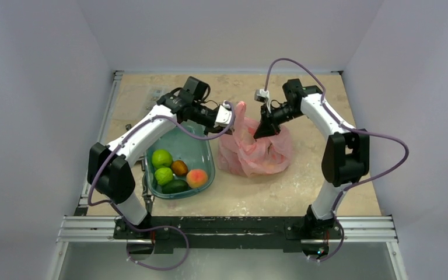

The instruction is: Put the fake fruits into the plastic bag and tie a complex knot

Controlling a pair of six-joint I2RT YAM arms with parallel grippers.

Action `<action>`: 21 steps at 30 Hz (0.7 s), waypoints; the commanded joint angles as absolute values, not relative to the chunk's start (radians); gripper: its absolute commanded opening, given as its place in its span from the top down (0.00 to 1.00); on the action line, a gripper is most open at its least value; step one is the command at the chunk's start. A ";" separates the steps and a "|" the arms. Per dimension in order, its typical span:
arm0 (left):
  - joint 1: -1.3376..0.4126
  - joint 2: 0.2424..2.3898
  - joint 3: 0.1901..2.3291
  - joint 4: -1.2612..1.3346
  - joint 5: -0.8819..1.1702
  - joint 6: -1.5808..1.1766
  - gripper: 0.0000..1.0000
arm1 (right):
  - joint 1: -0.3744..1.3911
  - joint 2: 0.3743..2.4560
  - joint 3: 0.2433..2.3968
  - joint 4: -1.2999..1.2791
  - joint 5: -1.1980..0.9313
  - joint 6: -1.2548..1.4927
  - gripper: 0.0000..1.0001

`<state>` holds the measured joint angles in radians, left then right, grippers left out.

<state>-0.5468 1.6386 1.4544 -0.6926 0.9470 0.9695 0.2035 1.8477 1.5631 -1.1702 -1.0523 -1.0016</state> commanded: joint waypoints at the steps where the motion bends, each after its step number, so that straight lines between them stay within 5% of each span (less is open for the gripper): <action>1: -0.549 1.686 1.590 -0.828 0.926 1.130 1.00 | 0.199 1.653 1.402 -0.851 -1.053 -0.679 1.00; 4: -0.537 1.710 1.648 -0.885 0.899 1.193 1.00 | 0.199 1.490 1.196 -0.421 -0.909 -0.335 1.00; 8: -0.519 1.732 1.708 -0.924 0.877 1.239 1.00 | 0.202 1.315 1.036 -0.156 -0.657 -0.018 1.00; 21: -0.666 1.892 1.869 -1.187 0.763 1.446 1.00 | 0.239 1.240 0.972 -0.225 -0.842 -0.154 0.99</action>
